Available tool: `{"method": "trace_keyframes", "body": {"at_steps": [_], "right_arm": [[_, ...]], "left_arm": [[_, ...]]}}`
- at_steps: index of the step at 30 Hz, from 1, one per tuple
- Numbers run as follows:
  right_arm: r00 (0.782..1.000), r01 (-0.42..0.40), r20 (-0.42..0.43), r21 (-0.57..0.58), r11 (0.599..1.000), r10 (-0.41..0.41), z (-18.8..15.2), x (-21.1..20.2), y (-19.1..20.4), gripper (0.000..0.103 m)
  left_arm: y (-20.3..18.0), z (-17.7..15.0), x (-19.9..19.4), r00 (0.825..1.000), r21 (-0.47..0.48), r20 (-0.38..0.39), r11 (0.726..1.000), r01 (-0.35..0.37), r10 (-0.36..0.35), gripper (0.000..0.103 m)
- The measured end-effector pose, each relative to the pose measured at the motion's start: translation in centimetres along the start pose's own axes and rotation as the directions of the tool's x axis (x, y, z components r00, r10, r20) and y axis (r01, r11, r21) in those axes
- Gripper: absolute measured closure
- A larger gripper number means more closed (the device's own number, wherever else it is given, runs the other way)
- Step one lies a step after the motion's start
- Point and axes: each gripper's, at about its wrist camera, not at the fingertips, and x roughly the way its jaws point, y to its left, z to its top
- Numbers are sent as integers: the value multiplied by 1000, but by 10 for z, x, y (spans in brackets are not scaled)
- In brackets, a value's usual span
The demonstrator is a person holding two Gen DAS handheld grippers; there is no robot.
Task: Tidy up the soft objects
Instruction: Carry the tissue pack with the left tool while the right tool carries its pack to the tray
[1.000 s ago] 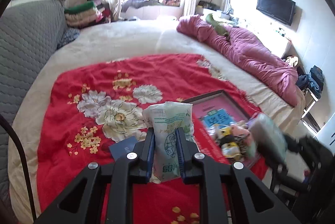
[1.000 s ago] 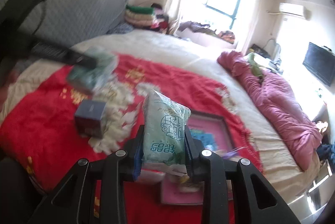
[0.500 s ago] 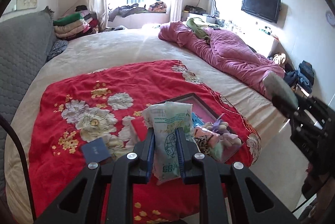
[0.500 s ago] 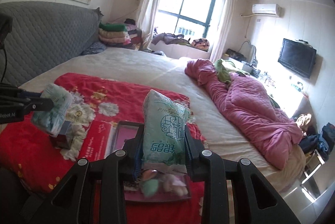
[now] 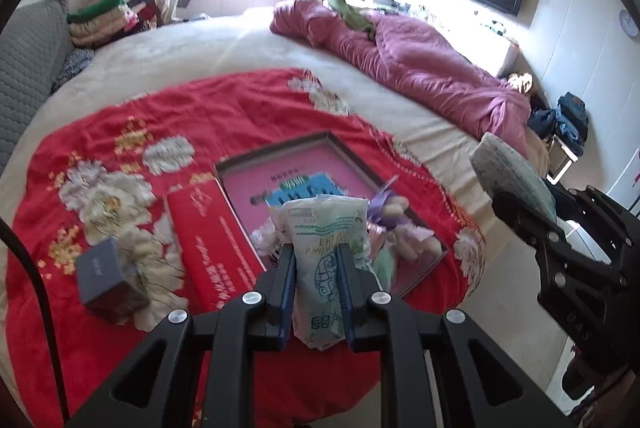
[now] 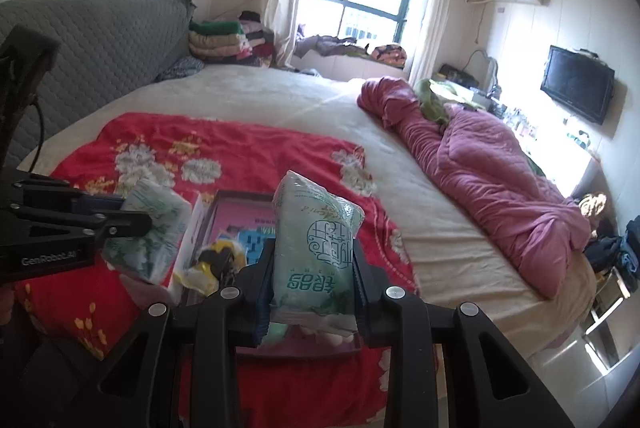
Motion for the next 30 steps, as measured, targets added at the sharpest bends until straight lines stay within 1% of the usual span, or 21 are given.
{"method": "trace_keyframes", "body": {"at_steps": [7,12,17,19,23,30], "right_arm": [[996,-38,-86,-8,999,37,-30,44,6,70],[989,-67,-130,2,998,67,-46,69,3,69],[979,-96,-183,1,995,94,-58,95,5,69],[974,-105,-201,1,995,103,-62,107,5,69],[970,-106,-221,-7,994,102,-66,129,4,69],[969,-115,-220,7,993,114,-61,162,-5,69]], "left_arm": [[-6,-15,43,998,8,-67,1000,-11,12,83],[-8,-19,60,996,-1,-92,1000,4,-4,83],[-9,-20,80,992,-5,-126,1000,18,-19,83],[-9,-18,88,991,-1,-133,1000,13,-13,83],[-8,-14,101,990,2,-144,1000,2,-2,83],[-1,-5,118,989,-11,-147,1000,-19,17,83]]}}
